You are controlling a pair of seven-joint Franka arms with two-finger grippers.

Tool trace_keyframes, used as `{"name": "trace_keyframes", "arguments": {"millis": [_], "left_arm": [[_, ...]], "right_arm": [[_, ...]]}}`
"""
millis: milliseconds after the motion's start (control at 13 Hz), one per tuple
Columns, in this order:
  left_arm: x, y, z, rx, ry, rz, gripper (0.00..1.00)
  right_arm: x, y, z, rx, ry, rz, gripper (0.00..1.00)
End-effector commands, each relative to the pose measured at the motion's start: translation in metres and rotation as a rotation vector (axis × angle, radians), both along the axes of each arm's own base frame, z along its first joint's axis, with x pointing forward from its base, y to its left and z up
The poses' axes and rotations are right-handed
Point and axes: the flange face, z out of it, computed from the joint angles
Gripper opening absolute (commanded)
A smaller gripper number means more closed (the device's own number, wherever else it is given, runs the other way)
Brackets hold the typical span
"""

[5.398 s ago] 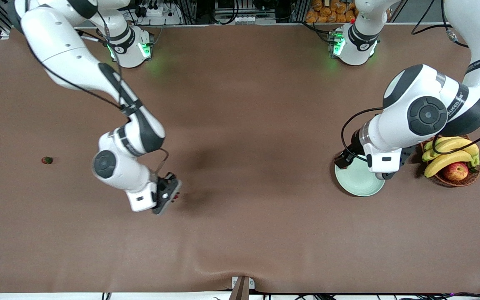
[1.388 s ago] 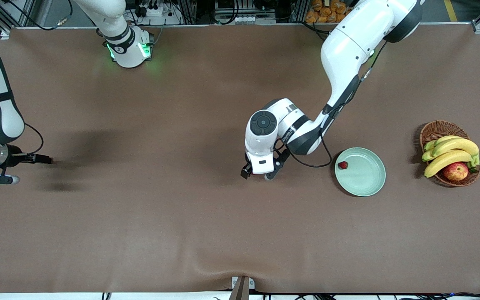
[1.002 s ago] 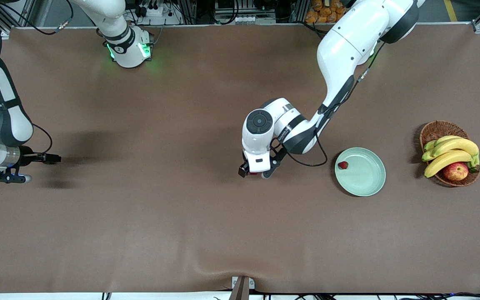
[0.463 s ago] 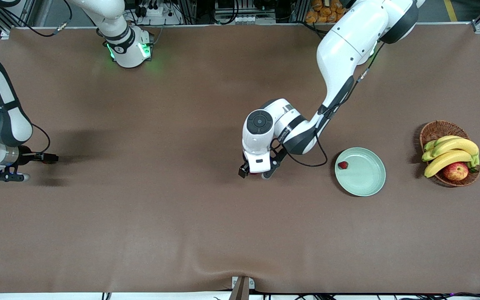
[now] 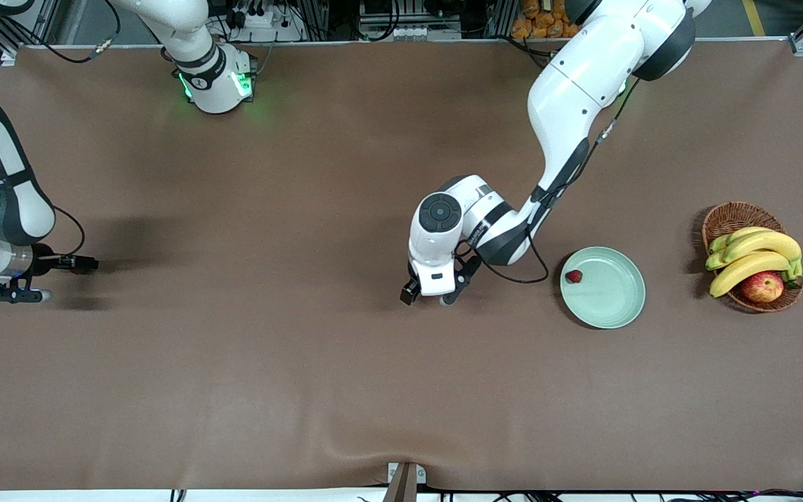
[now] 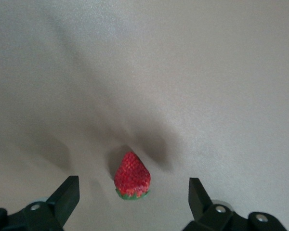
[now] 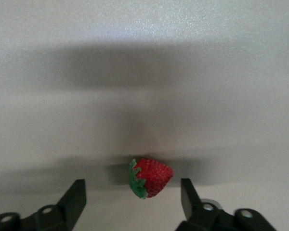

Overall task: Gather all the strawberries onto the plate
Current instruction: 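Grasp the second strawberry with the left gripper while the right reaches the third, then drop the strawberry in the plate with the left gripper while the right carries another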

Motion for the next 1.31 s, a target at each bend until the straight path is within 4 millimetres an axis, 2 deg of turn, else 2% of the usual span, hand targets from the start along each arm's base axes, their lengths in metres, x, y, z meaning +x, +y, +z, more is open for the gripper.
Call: {"name": "trace_keyframes", "arguments": {"millis": [0, 154, 308, 463, 540, 694, 848, 1002, 1080, 1157, 1234], "left_arm": [[0.004, -0.003, 0.000, 0.001, -0.019, 0.025, 1.00], [0.003, -0.004, 0.000, 0.000, -0.017, 0.031, 0.99], [0.003, -0.003, -0.002, 0.004, -0.017, 0.031, 0.78], [0.004, 0.000, -0.009, 0.008, -0.010, 0.035, 0.75], [0.005, 0.001, -0.009, 0.008, -0.011, 0.038, 0.67], [0.005, 0.001, -0.010, 0.008, -0.011, 0.030, 0.32], [0.007, 0.001, -0.005, 0.003, -0.017, 0.027, 0.02], [0.013, 0.004, 0.008, -0.003, -0.036, 0.029, 0.00], [0.019, 0.008, 0.022, -0.009, -0.054, 0.028, 0.00], [0.028, 0.014, 0.040, -0.019, -0.079, 0.035, 0.00], [0.038, 0.027, 0.068, -0.032, -0.100, 0.058, 0.00]], "right_arm": [[0.000, -0.005, -0.002, -0.002, -0.010, 0.021, 0.16], [0.000, -0.005, -0.003, -0.003, -0.012, 0.022, 0.02], [0.003, -0.005, -0.001, -0.004, -0.016, 0.027, 0.00], [0.007, -0.006, 0.008, -0.004, -0.026, 0.056, 0.00], [0.012, -0.003, 0.016, -0.008, -0.035, 0.080, 0.00], [0.019, 0.003, 0.038, -0.017, -0.057, 0.135, 0.00], [0.028, 0.020, 0.058, -0.013, -0.070, 0.195, 0.00], [0.036, 0.036, 0.076, -0.009, -0.090, 0.253, 0.00], [0.041, 0.048, 0.080, 0.002, -0.097, 0.283, 0.00], [0.045, 0.058, 0.084, 0.009, -0.105, 0.309, 0.00], [0.051, 0.074, 0.088, 0.022, -0.116, 0.344, 0.00]]}}
